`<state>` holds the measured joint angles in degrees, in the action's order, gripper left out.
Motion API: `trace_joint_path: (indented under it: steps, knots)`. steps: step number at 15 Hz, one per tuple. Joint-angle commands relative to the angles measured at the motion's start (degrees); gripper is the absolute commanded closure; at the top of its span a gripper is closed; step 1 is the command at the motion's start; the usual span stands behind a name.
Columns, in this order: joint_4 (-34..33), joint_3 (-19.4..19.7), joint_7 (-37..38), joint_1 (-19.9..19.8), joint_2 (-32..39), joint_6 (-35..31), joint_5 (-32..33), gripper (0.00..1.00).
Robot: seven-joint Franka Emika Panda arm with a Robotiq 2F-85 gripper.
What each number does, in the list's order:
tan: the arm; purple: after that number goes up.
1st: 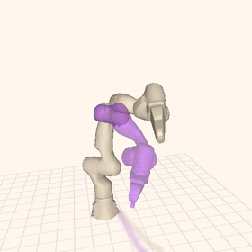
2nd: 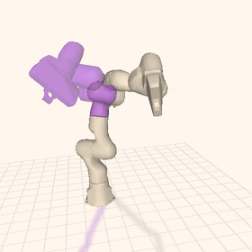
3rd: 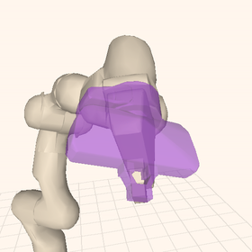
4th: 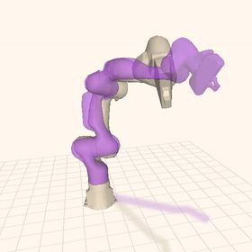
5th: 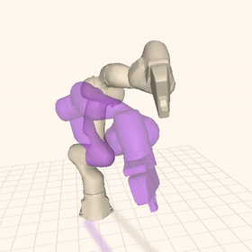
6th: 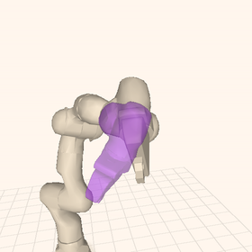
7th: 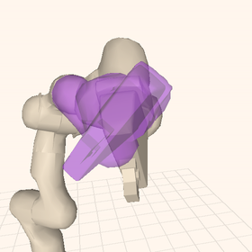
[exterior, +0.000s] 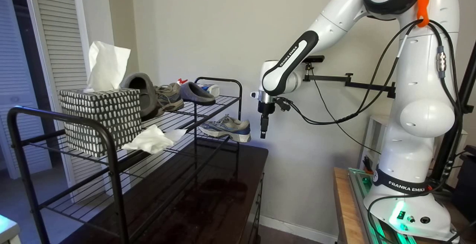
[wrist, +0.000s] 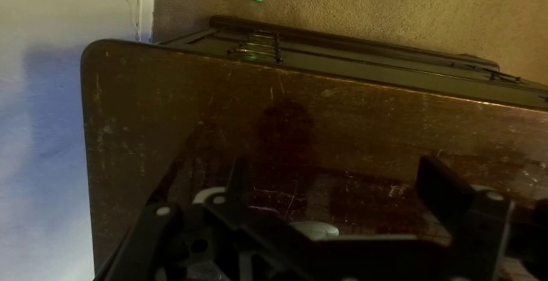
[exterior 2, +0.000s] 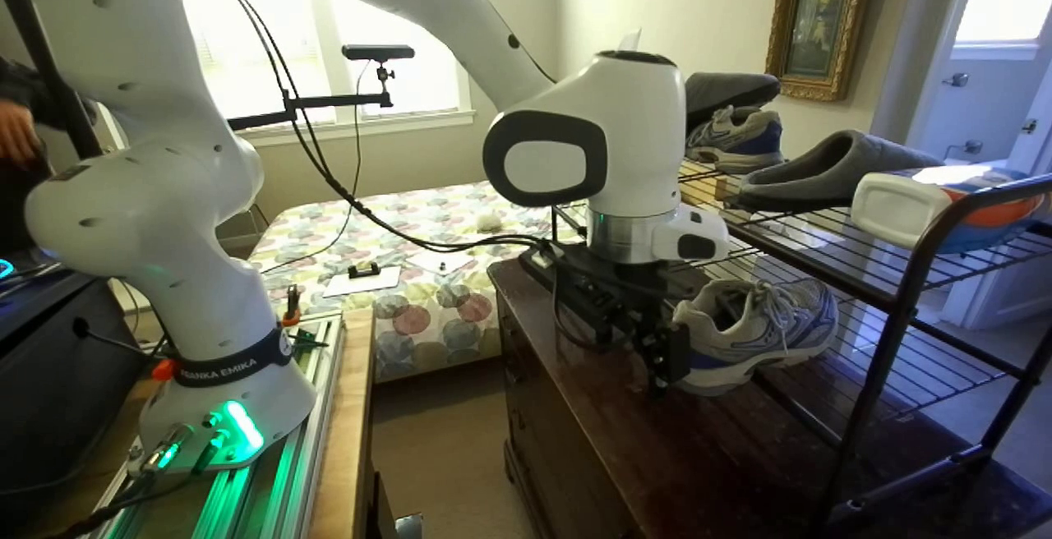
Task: Shift one sneaker to the bottom shelf
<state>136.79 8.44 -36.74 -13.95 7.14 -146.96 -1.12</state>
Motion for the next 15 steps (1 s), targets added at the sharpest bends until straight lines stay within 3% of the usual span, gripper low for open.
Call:
trace_joint_path:
  steps: [1,5,9,15]
  knots:
    - [-0.02,0.08,0.1,0.11,-0.05,0.11,0.06,0.0]
    - [0.05,-0.22,-0.05,0.17,-0.19,-0.45,-0.89,0.0]
    - [-0.47,-1.85,-3.15,-0.22,0.58,-1.11,-8.33,0.0]
    - [-0.31,-2.17,-1.95,-0.21,1.56,-7.2,-12.84,0.0]
